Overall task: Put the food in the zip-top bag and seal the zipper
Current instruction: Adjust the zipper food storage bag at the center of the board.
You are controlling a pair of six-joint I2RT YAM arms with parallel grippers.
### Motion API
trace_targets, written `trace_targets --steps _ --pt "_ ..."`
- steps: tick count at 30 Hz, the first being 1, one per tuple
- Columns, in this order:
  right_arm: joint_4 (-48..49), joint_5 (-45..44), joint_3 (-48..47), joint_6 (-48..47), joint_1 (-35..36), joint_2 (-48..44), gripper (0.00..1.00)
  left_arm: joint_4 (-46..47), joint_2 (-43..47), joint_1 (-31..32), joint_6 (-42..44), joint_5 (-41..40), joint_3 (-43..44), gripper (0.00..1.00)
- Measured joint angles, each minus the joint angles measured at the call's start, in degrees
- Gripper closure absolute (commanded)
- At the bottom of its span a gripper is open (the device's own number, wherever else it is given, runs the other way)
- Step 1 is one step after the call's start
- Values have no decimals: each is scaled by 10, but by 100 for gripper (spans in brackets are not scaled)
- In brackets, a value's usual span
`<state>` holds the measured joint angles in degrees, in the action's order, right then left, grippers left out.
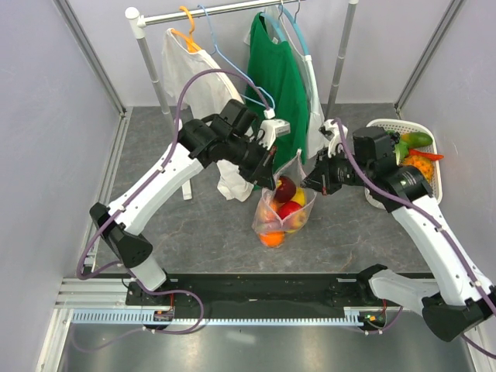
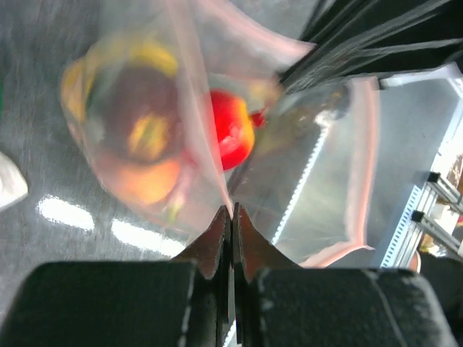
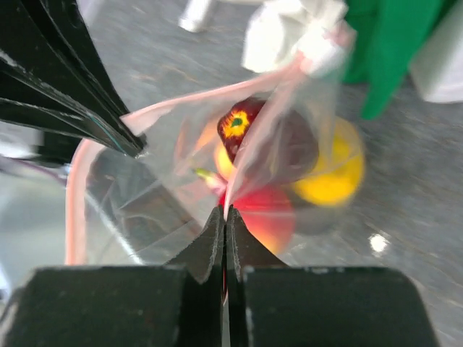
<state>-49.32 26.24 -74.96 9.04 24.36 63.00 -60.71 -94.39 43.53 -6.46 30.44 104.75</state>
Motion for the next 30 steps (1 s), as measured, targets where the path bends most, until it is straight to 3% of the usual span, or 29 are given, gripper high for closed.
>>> trace_targets --steps 3,6,8,9,11,12,15,16,20,26,29,30 --pt "34 34 2 66 0 -30 100 -50 -24 13 26 17 98 91" --pt "92 42 24 133 4 -69 100 -72 -42 18 57 43 161 78" --pt "119 40 50 167 10 -88 100 -84 -42 19 71 55 165 72" --pt "131 38 65 184 15 -95 100 -92 -43 19 76 60 165 63" --pt "148 31 97 210 24 -102 100 -99 -45 19 78 66 158 54" --pt "156 26 110 223 28 -101 100 -97 -44 19 78 73 151 44" --pt "169 12 144 248 33 -91 100 -71 -33 19 76 90 98 34" --pt "174 4 152 254 33 -89 100 -58 -26 19 76 92 70 25" --pt "188 -33 167 265 36 -94 100 -32 -13 21 65 86 0 25" --pt "189 -95 171 268 36 -120 100 24 -4 24 29 40 -37 25" --pt "189 -121 170 268 36 -122 100 42 4 28 19 39 -39 21" --pt "189 -130 170 268 36 -120 100 47 9 32 15 41 -39 12"
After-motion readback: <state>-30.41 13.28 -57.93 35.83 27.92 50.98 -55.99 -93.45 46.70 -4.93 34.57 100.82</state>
